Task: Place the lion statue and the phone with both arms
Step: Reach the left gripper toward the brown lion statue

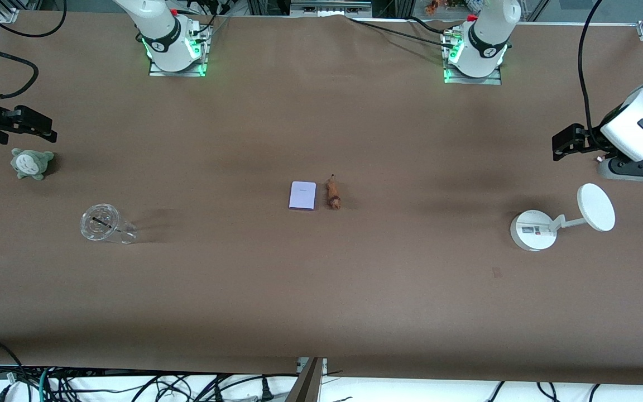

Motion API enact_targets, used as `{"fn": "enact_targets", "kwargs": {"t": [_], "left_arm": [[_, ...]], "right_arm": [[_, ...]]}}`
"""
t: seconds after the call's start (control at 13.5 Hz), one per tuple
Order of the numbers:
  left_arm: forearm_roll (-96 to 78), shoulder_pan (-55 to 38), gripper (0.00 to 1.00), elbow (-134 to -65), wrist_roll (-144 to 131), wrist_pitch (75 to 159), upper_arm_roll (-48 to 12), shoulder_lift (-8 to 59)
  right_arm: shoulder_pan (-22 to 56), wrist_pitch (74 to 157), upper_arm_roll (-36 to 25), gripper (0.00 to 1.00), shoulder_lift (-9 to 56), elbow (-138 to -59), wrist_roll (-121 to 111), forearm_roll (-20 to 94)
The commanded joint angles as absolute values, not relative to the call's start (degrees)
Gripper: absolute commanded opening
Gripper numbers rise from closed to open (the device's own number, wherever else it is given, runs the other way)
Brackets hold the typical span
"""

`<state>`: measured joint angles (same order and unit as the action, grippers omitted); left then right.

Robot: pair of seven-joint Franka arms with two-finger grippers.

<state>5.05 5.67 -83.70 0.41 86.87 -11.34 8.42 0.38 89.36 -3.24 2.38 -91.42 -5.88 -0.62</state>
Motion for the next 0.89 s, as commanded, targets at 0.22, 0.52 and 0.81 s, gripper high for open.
{"fn": "enact_targets", "kwargs": {"t": [0.22,0.52,0.81], "left_arm": [[5.1,3.3,1.00,-84.0,-0.2,85.6,-11.6,10.5],[3.3,-3.1,1.00,-84.5,-5.4,86.3,-11.6,14.1],[3.3,-11.7,1.00,-84.5,-14.8,90.2,-11.5,18.1]], "right_arm": [[-0.3,88.8,-3.0,1.00,3.1,-89.8,-6.2,0.4],[-0.4,88.8,-3.0,1.00,3.1,-89.8,-6.3,0.4],[-0.3,89.2,-3.0,1.00,5.5,-89.8,-6.3,0.5]]}}
